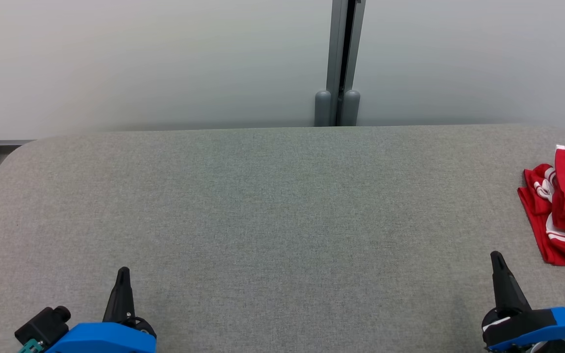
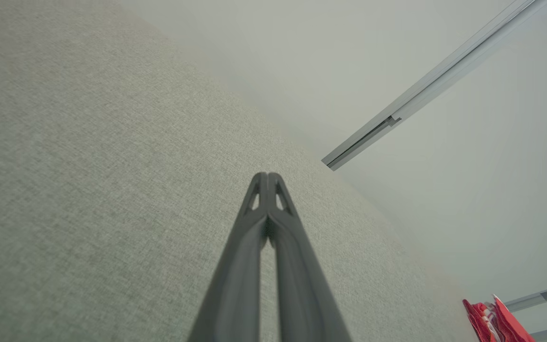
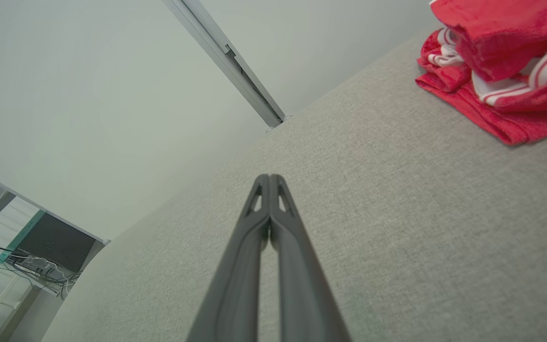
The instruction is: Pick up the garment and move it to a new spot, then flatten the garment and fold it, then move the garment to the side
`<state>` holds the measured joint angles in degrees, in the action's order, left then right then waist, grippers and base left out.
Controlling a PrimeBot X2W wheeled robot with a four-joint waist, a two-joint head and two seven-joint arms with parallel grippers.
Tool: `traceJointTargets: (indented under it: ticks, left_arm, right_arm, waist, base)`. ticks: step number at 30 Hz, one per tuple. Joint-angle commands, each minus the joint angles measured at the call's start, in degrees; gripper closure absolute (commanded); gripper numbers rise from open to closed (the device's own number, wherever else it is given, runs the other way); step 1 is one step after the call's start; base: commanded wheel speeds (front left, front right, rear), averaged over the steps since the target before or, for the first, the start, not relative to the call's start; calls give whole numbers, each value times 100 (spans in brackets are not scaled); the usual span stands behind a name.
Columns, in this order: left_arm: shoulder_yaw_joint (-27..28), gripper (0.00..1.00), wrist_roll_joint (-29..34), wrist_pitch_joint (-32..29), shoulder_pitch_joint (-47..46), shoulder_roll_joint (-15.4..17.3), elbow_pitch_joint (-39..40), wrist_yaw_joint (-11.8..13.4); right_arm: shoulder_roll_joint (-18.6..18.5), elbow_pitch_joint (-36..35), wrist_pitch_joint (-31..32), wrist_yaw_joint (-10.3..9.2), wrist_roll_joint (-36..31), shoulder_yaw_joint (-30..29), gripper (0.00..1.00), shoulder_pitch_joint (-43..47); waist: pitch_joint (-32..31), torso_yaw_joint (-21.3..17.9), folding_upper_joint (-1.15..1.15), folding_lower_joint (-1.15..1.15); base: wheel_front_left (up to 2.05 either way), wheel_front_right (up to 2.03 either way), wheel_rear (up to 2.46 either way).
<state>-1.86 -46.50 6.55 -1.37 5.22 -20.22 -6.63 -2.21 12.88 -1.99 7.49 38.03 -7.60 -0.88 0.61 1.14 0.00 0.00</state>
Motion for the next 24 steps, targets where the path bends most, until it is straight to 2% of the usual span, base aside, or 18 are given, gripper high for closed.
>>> traceJointTargets:
  ticks: [1,24]
  left_arm:
    - [74,100,-175,-53,-165,13,105,-42]
    - [359,100,-1769,-512,-307,-76,302,-61]
  right_arm:
    - [-40,-54,44,1,211,4,100,-149]
    - [-59,1,339,1,2101,42,100,-314]
  waist:
    - [-1,-1,0,0]
    - [-12,-32,0,0]
  base:
    - [0,0,0]
    - [0,0,0]
